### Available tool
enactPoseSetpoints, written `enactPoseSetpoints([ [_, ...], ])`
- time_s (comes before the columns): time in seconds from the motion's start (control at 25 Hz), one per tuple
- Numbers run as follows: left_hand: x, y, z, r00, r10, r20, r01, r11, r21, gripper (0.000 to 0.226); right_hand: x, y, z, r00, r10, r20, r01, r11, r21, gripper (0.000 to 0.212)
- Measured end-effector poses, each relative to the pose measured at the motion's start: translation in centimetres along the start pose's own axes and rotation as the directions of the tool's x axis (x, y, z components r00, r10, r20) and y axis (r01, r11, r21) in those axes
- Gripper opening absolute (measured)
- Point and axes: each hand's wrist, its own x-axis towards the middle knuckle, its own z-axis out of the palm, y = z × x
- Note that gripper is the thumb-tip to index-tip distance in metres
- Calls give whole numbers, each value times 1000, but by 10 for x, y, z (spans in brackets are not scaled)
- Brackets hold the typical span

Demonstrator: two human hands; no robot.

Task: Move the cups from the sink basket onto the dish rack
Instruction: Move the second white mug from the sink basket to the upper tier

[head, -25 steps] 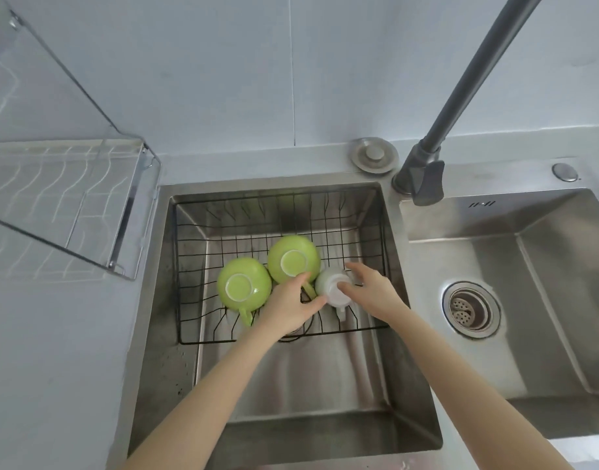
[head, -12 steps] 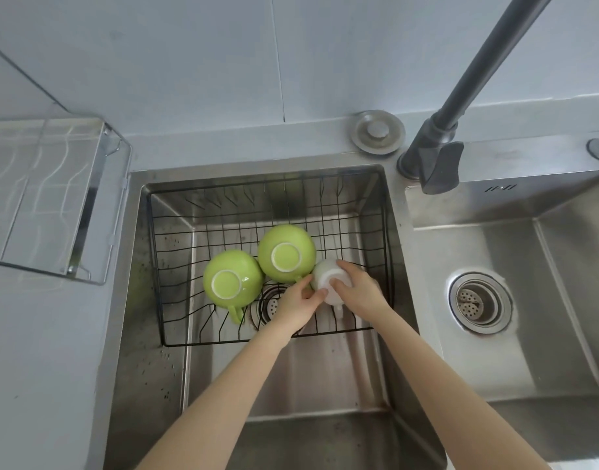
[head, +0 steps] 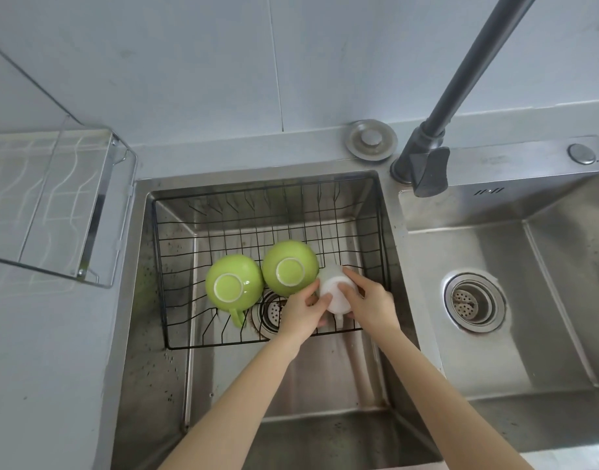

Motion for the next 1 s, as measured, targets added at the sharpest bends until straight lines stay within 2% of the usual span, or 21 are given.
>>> enactPoseSetpoints([
  [0.2,-23,0,-5,998,52,39,-49,994,-93,50,-18,-8,-18,1000,-11,-20,12,998,68,37],
  [0.32,-38,5,-12,993,101,69,-84,974,-209,41,-33,-15,-19,998,-46,-37,48,998,46,34],
  [0.52,-61,13,-22,988,144,56,-130,971,-202,27,-55,-28,-16,991,-119,-53,114,989,-98,35],
  [0.72,-83,23,-38,984,177,-20,-177,957,-230,24,-82,-37,-20,951,-304,59,309,943,-125,40],
  [0.8,-93,28,-46,975,220,-41,-223,947,-231,16,-93,-38,-21,929,-352,110,365,922,-129,46],
  [0.88,-105,31,-54,967,252,-46,-255,935,-246,18,-104,-41,-19,896,-419,146,440,883,-165,54],
  [1.0,-125,33,-68,949,313,-35,-312,921,-232,30,-122,-53,-12,834,-545,89,550,806,-218,62],
])
